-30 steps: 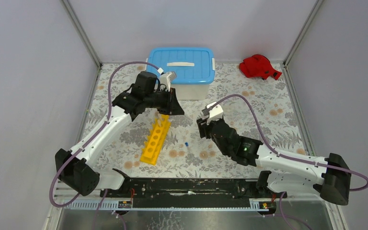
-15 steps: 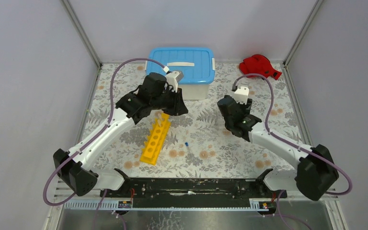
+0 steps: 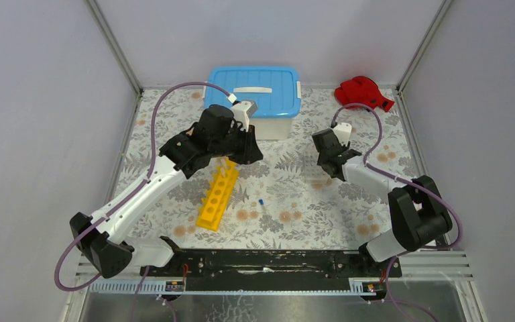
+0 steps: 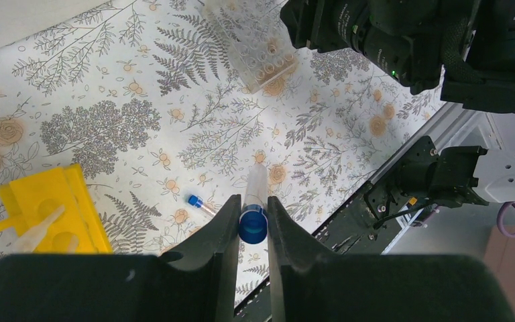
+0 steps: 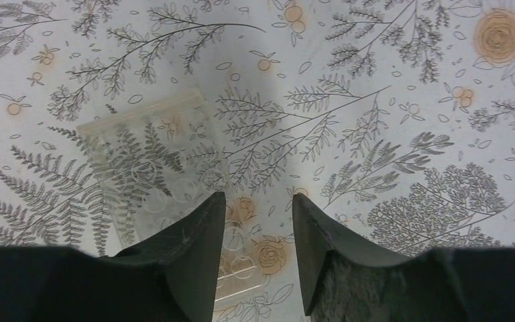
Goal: Organize the chemistry lab equipment
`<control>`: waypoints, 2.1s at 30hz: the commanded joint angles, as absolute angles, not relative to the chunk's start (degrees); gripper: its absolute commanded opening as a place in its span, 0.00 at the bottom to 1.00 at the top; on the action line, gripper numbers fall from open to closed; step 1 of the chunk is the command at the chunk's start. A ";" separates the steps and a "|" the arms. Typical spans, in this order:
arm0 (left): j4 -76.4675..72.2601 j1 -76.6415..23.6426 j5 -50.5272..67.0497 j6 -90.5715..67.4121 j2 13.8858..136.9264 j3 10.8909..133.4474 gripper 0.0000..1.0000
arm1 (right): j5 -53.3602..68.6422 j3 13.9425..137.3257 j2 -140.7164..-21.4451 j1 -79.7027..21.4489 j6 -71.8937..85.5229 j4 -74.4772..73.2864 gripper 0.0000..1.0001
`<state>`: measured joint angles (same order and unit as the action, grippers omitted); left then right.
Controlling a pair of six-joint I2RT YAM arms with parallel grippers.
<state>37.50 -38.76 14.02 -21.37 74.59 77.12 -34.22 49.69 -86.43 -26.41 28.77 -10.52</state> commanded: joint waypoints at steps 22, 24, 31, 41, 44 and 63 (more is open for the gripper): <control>36.69 -39.85 11.89 -20.57 74.61 77.95 0.05 | -22.81 51.09 -91.47 -23.77 26.17 -4.40 0.44; 36.74 -39.85 11.79 -20.57 74.69 77.94 0.05 | -22.20 50.90 -91.77 -23.62 25.97 -4.08 0.44; 36.73 -40.08 11.52 -20.57 74.97 77.95 0.05 | -21.08 50.98 -92.34 -22.86 25.12 -2.72 0.45; 36.74 -40.16 11.24 -20.40 75.40 77.91 0.05 | -20.04 51.79 -94.47 -21.82 24.96 -3.85 0.46; 36.74 -40.17 11.16 -20.22 75.49 77.95 0.05 | -19.80 51.59 -94.48 -21.70 25.87 -4.39 0.40; 37.70 -40.17 8.86 -19.25 73.37 75.81 0.04 | -24.49 51.29 -91.30 -24.85 66.86 -12.17 0.19</control>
